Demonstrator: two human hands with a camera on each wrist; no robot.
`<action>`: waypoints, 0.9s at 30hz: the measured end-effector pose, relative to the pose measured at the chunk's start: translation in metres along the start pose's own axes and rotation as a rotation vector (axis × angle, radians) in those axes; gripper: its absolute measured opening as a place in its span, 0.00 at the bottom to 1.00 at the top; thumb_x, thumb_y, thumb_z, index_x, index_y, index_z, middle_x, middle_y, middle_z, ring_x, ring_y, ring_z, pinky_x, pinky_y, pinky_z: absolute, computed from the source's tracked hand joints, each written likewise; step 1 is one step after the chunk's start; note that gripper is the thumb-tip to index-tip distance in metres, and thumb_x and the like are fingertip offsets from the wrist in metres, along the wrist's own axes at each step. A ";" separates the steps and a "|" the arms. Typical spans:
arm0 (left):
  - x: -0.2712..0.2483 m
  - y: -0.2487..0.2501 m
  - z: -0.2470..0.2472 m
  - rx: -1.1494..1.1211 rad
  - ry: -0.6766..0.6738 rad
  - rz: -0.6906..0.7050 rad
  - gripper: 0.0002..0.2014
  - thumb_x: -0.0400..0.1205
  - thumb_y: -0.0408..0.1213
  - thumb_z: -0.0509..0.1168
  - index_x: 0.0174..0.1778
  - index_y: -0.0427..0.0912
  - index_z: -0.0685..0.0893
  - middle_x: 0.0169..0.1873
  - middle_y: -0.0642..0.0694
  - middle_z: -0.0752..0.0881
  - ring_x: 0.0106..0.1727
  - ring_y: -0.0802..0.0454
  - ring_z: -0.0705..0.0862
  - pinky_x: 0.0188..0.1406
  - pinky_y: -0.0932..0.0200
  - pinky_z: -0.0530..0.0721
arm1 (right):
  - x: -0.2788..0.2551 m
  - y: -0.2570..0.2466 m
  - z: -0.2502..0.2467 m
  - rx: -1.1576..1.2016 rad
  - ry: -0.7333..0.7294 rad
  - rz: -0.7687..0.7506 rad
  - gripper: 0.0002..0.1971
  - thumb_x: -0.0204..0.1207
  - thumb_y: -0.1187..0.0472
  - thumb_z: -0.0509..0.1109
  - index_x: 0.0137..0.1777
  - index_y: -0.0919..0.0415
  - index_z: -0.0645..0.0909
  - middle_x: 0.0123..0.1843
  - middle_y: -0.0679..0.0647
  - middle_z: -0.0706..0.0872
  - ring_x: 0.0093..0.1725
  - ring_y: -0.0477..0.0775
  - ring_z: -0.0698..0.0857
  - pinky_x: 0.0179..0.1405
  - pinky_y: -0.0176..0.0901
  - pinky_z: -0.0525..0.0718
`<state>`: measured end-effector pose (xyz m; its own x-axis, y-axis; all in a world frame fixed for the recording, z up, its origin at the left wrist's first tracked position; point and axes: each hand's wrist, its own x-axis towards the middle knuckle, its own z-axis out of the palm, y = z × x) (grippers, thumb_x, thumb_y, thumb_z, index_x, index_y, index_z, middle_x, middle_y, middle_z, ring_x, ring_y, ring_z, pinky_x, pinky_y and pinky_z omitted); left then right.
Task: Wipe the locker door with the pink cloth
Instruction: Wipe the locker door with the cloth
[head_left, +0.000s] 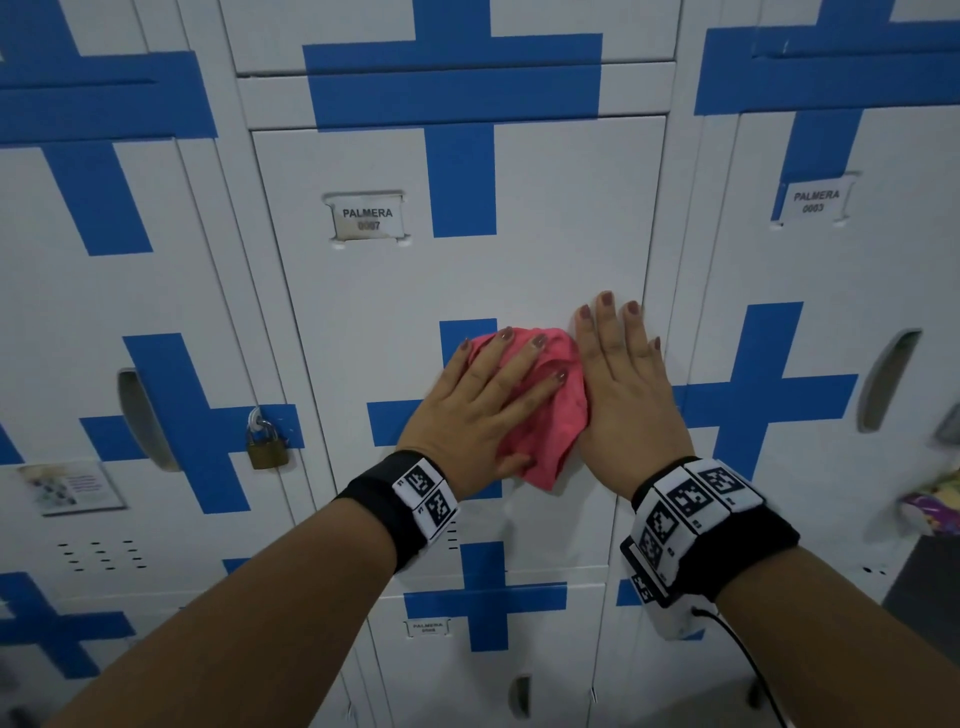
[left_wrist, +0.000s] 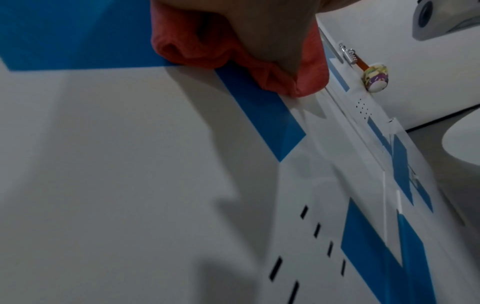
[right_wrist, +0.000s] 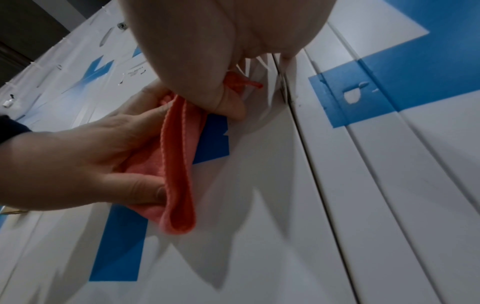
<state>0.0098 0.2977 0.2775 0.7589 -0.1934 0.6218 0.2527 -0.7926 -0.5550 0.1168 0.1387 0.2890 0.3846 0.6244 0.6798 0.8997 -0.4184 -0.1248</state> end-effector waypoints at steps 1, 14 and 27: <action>-0.001 0.001 0.000 0.001 0.000 0.005 0.46 0.70 0.67 0.66 0.81 0.53 0.59 0.81 0.42 0.54 0.82 0.37 0.52 0.80 0.36 0.45 | 0.000 0.000 0.000 -0.001 0.001 0.000 0.39 0.75 0.38 0.43 0.83 0.56 0.38 0.82 0.47 0.32 0.81 0.51 0.30 0.79 0.51 0.36; -0.036 0.023 0.026 0.024 -0.104 0.158 0.38 0.75 0.44 0.66 0.80 0.49 0.57 0.80 0.44 0.55 0.80 0.38 0.54 0.79 0.39 0.44 | 0.000 0.002 0.001 -0.028 -0.022 0.015 0.45 0.75 0.62 0.62 0.82 0.55 0.33 0.82 0.48 0.29 0.81 0.52 0.29 0.79 0.53 0.37; -0.051 0.020 0.028 0.057 -0.189 0.284 0.46 0.69 0.41 0.74 0.80 0.48 0.56 0.81 0.45 0.58 0.80 0.42 0.55 0.79 0.41 0.47 | 0.000 0.001 -0.001 -0.047 -0.033 0.031 0.51 0.63 0.72 0.61 0.83 0.55 0.36 0.83 0.49 0.31 0.81 0.53 0.31 0.78 0.51 0.36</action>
<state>-0.0067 0.3079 0.2193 0.9000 -0.2871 0.3280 0.0445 -0.6881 -0.7242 0.1172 0.1376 0.2900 0.4191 0.6318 0.6520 0.8771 -0.4674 -0.1108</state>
